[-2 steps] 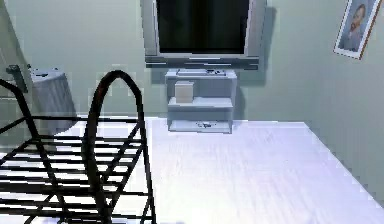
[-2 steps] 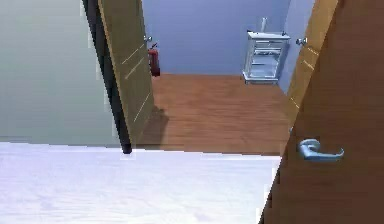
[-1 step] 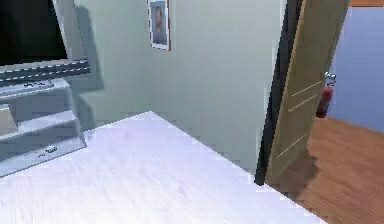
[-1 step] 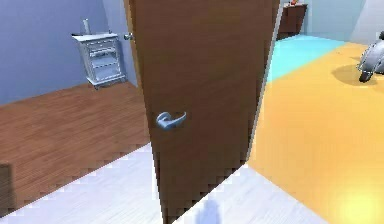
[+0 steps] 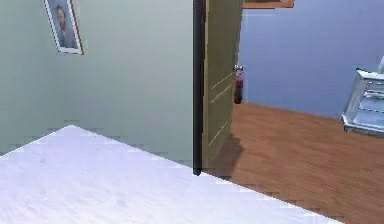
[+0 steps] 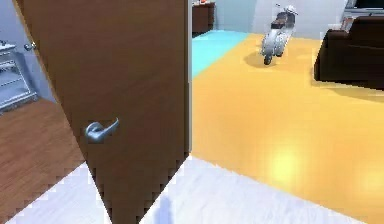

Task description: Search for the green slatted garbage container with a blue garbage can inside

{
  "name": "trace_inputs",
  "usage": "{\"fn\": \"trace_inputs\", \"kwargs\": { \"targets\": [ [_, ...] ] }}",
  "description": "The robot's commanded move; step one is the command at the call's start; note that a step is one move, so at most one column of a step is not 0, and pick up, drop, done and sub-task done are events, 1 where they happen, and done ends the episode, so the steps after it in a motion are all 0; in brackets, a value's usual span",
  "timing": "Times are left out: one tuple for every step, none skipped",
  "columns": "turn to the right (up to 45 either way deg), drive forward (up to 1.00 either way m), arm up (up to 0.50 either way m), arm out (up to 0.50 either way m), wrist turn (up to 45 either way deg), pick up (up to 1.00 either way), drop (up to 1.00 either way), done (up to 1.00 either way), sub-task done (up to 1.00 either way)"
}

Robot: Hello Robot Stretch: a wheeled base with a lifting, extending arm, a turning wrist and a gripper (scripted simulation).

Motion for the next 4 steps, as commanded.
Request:
{"fn": "trace_inputs", "kwargs": {
  "targets": [
    [0.0,0.30,0.00,0.00,0.0,0.00,0.00,0.00,0.00],
    [-45.0,0.00,0.00,0.00,0.0,0.00,0.00,0.00,0.00],
    [-6.0,0.00,0.00,0.00,0.0,0.00,0.00,0.00,0.00],
    [0.0,1.00,0.00,0.00,0.0,0.00,0.00,0.00,0.00]
  ]
}}
